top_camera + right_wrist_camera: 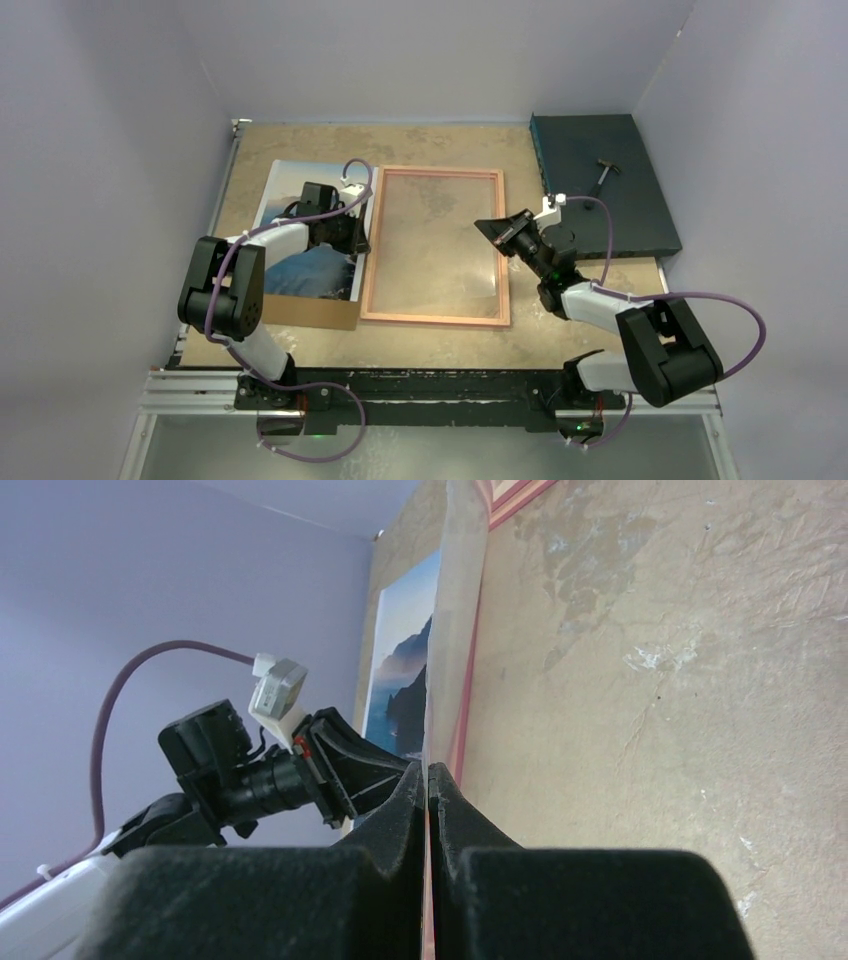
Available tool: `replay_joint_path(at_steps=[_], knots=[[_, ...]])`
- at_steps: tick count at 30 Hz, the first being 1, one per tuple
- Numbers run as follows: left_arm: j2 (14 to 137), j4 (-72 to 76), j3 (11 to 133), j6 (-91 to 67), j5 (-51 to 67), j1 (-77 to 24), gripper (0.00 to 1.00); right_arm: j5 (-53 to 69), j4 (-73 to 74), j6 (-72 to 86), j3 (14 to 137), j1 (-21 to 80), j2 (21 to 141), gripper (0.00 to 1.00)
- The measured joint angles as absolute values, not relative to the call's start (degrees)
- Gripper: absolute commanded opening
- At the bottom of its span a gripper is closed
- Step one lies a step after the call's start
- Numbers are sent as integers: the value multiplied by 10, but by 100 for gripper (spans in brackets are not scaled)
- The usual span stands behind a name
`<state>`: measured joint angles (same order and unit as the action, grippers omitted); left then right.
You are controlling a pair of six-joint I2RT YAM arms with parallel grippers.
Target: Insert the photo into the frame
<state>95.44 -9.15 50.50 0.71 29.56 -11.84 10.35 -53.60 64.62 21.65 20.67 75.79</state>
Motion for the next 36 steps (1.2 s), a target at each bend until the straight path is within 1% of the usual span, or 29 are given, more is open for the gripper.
replay_joint_path(at_steps=[23, 36], knots=[[954, -91, 505, 11, 296, -118, 0, 81, -510, 662, 213, 214, 758, 0], [954, -91, 505, 11, 296, -118, 0, 75, -465, 712, 261, 239, 732, 0]])
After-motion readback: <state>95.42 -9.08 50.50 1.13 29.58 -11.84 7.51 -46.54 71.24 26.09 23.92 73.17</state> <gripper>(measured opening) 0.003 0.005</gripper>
